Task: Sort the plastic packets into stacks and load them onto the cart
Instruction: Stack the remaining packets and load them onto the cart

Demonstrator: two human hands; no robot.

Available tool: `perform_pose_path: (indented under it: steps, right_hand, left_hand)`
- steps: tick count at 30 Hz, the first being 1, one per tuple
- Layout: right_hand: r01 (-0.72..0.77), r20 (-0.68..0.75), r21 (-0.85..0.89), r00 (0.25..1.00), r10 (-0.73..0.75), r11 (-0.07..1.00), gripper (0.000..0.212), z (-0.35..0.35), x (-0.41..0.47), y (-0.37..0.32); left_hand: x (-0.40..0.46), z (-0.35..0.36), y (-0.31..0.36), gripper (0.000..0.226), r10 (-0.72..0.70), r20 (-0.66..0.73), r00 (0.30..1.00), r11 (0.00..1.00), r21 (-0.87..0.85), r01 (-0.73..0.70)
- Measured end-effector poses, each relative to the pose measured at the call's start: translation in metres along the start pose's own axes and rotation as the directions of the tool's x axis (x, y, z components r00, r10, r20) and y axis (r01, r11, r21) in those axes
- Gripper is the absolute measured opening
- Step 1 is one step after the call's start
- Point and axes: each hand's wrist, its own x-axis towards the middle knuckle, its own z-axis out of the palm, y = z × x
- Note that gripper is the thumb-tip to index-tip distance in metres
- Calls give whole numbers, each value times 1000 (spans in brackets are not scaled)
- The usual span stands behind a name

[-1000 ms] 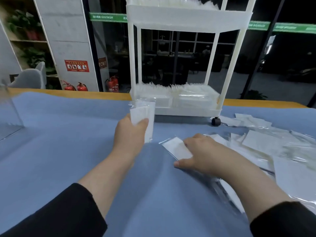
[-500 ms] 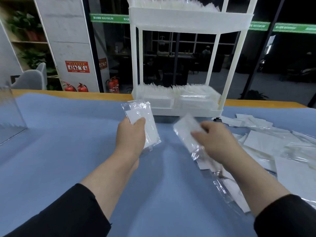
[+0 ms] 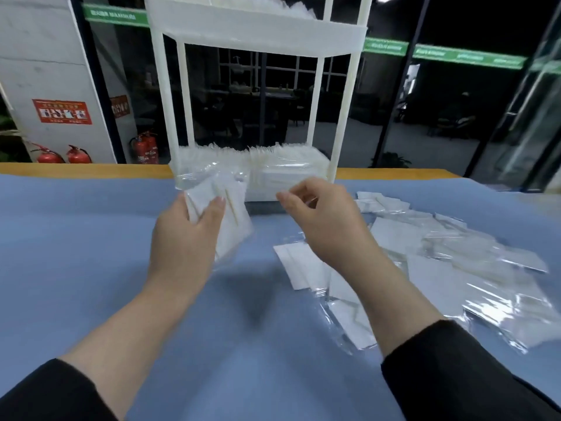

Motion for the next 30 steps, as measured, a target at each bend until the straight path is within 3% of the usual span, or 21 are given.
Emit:
perform_pose_path:
  steps: [2, 5, 7, 10, 12, 14, 15, 19, 25, 28, 30]
  right_hand:
    - [-3, -16, -81, 1000, 1, 997, 23, -32, 6, 7]
    - [-82, 83, -364, 989, 119, 928, 23, -82, 13, 39]
    - [-123, 102, -556, 971, 215, 822, 33, -113, 11, 64]
    - [-139, 146, -733, 924, 353, 666, 73, -139, 6, 93]
    - [-107, 215, -763, 888, 406, 637, 91, -138, 2, 105]
    - [-111, 236, -755, 874, 425, 646, 96, -130, -1, 115]
    - [-127, 223, -752, 874, 432, 647, 95, -125, -2, 119]
    - [-155, 140, -740, 916, 375, 654, 79, -111, 2, 128]
    - [0, 84, -828, 989, 124, 560, 15, -96, 6, 130]
    - [39, 66, -843, 997, 30, 536, 18, -100, 10, 134]
    - [-1, 5, -747, 1000, 7, 665, 20, -108, 11, 128]
  left_hand:
    - [-4, 4, 0, 7, 10, 181, 983, 992, 120, -32]
    - [-6, 12, -8, 11, -57, 400, 915, 968, 247, -47]
    - [-5, 13, -9, 12, -92, 440, 893, 960, 278, -37]
    - [-9, 14, -4, 13, -105, 453, 885, 947, 318, -51]
    - [-12, 17, 1, 7, -102, 408, 907, 972, 235, 3]
    - [-17, 24, 12, 18, -113, 360, 926, 992, 90, 85]
    - [-20, 30, 18, 23, -127, 343, 931, 992, 36, 122]
    - [-32, 57, 25, 10, -173, 336, 926, 965, -132, 228]
    - [-28, 52, 11, 11, -126, 335, 934, 984, -77, 160]
    - [-24, 49, 7, 13, -136, 343, 929, 980, -90, 176]
    - [-23, 50, 7, 14, -149, 351, 924, 976, -98, 194]
